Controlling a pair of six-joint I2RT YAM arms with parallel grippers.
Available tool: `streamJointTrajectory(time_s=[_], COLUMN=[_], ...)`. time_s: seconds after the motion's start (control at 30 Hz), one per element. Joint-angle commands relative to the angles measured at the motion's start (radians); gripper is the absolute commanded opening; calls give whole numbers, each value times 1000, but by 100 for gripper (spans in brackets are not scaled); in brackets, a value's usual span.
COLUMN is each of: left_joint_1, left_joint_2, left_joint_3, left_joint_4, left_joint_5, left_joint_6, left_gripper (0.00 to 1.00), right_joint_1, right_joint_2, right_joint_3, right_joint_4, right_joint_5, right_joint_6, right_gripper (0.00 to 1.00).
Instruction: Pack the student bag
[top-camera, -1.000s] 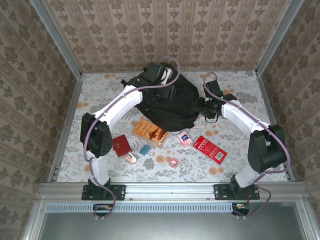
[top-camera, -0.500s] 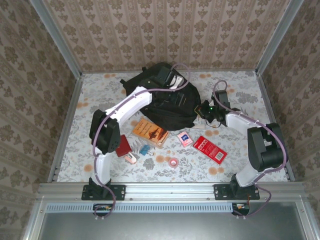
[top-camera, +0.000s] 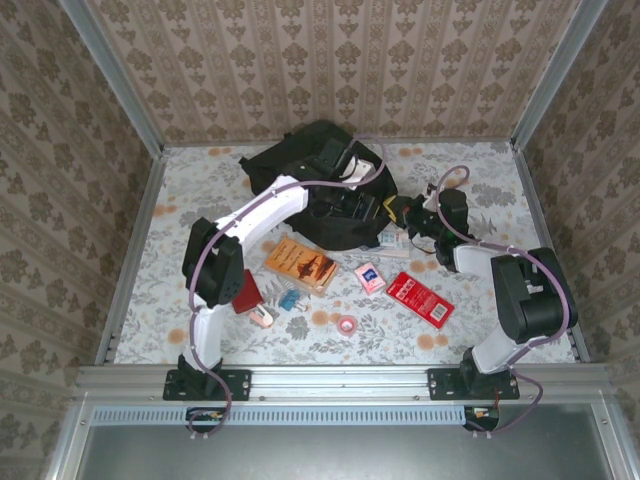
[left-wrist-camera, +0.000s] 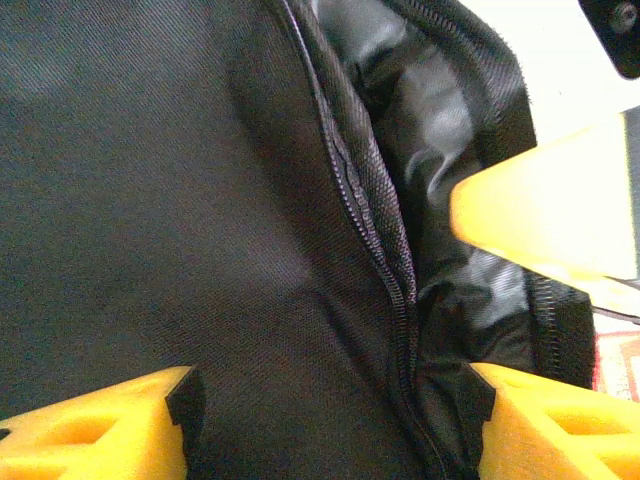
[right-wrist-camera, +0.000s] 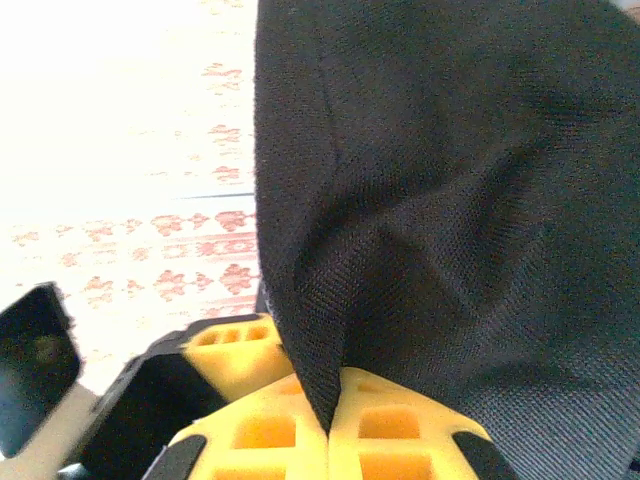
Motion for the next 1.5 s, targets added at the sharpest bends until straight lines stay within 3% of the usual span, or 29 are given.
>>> streamJointTrajectory(time_s=[0.0, 0.23, 0.3, 0.37, 0.5, 0.53, 0.83, 1.2, 1.3, 1.4, 1.47], left_joint_1=[5, 14, 13, 12, 15, 14, 42, 48, 47, 43, 39], left_joint_2=[-26, -15, -10, -11, -30, -41, -179, -310, -324, -322, -323], left_joint_3=[-16, -14, -11, -11, -24, -28, -62, -161, -188, -201, -207], left_joint_4=[8, -19, -35, -48, -52, -47, 66, 179, 191, 191, 191], left_joint_5=[32, 77, 89, 47, -134, -172, -284, -242, -199, -157, -147], left_joint_6=[10, 29, 48, 64, 73, 73, 42, 7, 7, 11, 15], left_gripper=[70, 70, 66, 52, 3, 0, 0, 0, 0, 0, 0], right_joint_1=[-2, -2, -2, -1, -2, -1, 7, 17, 20, 27, 31], right_joint_2=[-1, -26, -23, -21, -29, -35, -144, -214, -263, -273, -295], right_joint_3=[-2, -2, -4, -5, -10, -12, -21, -24, 3, 61, 108], right_joint_4=[217, 182, 181, 189, 170, 159, -132, -361, -438, -554, -671], right_joint_5=[-44, -58, -58, -59, -66, -67, -36, 38, 68, 105, 166], right_joint_6=[88, 74, 73, 75, 59, 48, -163, -300, -327, -382, -435], right_gripper=[0, 0, 0, 0, 0, 0, 0, 0, 20, 57, 69])
